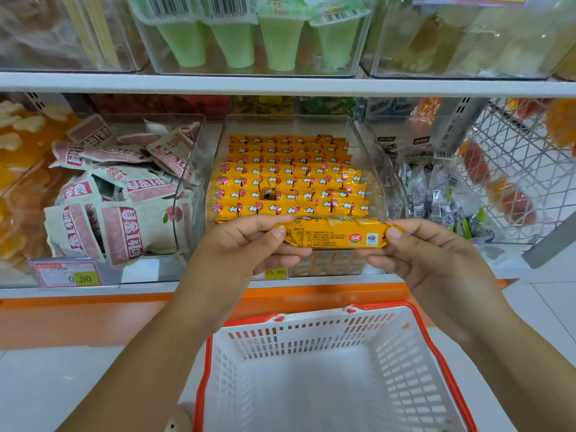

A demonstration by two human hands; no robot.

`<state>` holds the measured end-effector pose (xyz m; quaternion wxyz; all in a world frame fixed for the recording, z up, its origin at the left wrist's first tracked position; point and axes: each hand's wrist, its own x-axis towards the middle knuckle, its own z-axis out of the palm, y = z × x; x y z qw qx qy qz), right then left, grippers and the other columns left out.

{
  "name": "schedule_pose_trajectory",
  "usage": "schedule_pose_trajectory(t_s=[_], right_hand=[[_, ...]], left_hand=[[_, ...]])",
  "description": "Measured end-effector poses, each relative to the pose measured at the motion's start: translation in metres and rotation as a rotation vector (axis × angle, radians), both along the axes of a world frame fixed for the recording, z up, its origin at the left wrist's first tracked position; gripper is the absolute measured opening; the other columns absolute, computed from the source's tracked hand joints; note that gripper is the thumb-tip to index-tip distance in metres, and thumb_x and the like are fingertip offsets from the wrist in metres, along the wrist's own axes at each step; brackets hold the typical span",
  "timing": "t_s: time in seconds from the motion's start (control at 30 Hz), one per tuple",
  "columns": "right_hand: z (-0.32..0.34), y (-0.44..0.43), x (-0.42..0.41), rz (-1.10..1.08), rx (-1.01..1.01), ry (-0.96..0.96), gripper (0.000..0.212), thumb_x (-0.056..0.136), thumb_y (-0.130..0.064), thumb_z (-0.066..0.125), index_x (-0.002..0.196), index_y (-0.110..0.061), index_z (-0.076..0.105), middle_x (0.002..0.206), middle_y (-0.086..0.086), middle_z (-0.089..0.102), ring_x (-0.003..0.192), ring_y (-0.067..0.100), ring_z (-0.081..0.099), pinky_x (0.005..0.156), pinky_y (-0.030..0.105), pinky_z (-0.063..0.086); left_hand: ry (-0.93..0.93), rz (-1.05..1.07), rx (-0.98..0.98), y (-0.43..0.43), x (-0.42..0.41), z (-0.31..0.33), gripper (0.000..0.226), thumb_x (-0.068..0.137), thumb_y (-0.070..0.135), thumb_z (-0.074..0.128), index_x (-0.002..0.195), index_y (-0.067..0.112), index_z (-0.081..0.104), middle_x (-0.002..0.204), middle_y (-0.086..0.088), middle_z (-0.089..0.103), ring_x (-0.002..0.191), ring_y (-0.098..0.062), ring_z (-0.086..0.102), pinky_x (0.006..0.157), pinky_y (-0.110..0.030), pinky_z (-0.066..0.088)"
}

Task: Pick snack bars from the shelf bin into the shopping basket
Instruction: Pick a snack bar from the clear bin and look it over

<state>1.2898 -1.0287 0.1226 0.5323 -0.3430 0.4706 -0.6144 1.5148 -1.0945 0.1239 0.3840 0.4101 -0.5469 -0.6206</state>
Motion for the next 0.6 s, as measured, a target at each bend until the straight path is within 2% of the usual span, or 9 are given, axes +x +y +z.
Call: schedule_pose_trajectory(t_s=[0.07,0.13,0.2,0.27,0.33,0.4,0.47,0.53,0.6], right_hand=[[0.0,0.0,-0.004,0.017,0.022,-0.033,0.033,0.077,-0.014,0.061,0.104,0.004,0.064,0.095,0.023,0.073,0.085,0.029,0.074,0.071,0.025,0.06],[0.001,0.0,-0.007,0.04,0.036,-0.056,0.035,0.081,-0.008,0.054,0.112,0.006,0.062,0.1,0.026,0.072,0.091,0.032,0.073,0.074,0.027,0.06],[0.001,0.0,-0.007,0.054,0.033,-0.034,0.035,0.079,-0.004,0.056,0.111,0.005,0.064,0.103,0.025,0.072,0.093,0.032,0.073,0.075,0.027,0.06],[0.001,0.0,-0.004,0.044,0.021,-0.001,0.03,0.072,-0.008,0.066,0.101,-0.001,0.071,0.1,0.022,0.073,0.09,0.031,0.073,0.071,0.026,0.059],[0.0,0.0,-0.002,0.019,0.007,0.023,0.021,0.064,-0.017,0.074,0.085,-0.011,0.075,0.093,0.02,0.073,0.085,0.032,0.074,0.067,0.026,0.059],[-0.001,-0.001,-0.001,0.032,-0.017,0.049,0.014,0.062,-0.025,0.079,0.073,-0.018,0.072,0.092,0.016,0.074,0.084,0.029,0.073,0.07,0.026,0.058],[-0.002,-0.002,0.0,0.045,-0.015,0.038,0.01,0.063,-0.026,0.075,0.064,-0.02,0.067,0.089,0.01,0.074,0.086,0.023,0.072,0.073,0.025,0.058],[-0.003,-0.003,0.001,0.047,-0.008,0.015,0.008,0.064,-0.023,0.071,0.061,-0.018,0.066,0.088,0.01,0.074,0.089,0.022,0.072,0.073,0.024,0.058],[-0.004,-0.004,0.003,0.045,-0.001,0.014,0.01,0.065,-0.023,0.07,0.064,-0.014,0.065,0.093,0.014,0.074,0.094,0.025,0.072,0.073,0.024,0.058]], left_hand=[[-0.004,-0.051,0.012,0.0,0.003,0.0,0.032,0.096,0.005,0.052,0.112,0.028,0.069,0.095,-0.009,0.077,0.098,-0.023,0.073,0.1,-0.048,0.049],[0.009,-0.086,0.01,0.001,0.004,0.0,0.037,0.094,-0.002,0.053,0.116,0.026,0.066,0.098,-0.008,0.077,0.099,-0.02,0.073,0.095,-0.036,0.055],[0.043,-0.057,0.019,0.0,0.002,0.001,0.033,0.091,-0.003,0.057,0.113,0.02,0.068,0.094,-0.009,0.077,0.094,-0.02,0.074,0.082,-0.024,0.059],[0.053,-0.011,0.017,0.0,0.001,0.0,0.024,0.084,0.007,0.063,0.107,0.011,0.07,0.091,-0.01,0.077,0.088,-0.02,0.075,0.075,-0.022,0.059],[0.029,0.022,-0.002,-0.001,0.0,-0.001,0.023,0.079,0.018,0.065,0.097,0.005,0.071,0.091,-0.01,0.077,0.086,-0.02,0.075,0.076,-0.023,0.06],[0.018,0.038,0.0,-0.001,-0.002,-0.003,0.013,0.085,0.018,0.063,0.084,0.006,0.068,0.094,-0.006,0.077,0.088,-0.019,0.075,0.081,-0.025,0.059],[0.051,0.044,0.026,0.001,-0.005,-0.005,0.017,0.092,0.013,0.058,0.075,0.009,0.061,0.095,-0.006,0.076,0.091,-0.019,0.074,0.081,-0.025,0.059],[0.11,0.055,0.076,0.002,-0.007,-0.004,0.02,0.094,0.009,0.054,0.075,0.008,0.059,0.094,-0.009,0.076,0.091,-0.023,0.074,0.078,-0.025,0.059],[0.13,0.079,0.089,0.002,-0.01,-0.003,0.013,0.095,0.009,0.055,0.082,0.007,0.059,0.095,-0.011,0.076,0.09,-0.026,0.074,0.077,-0.027,0.06]])
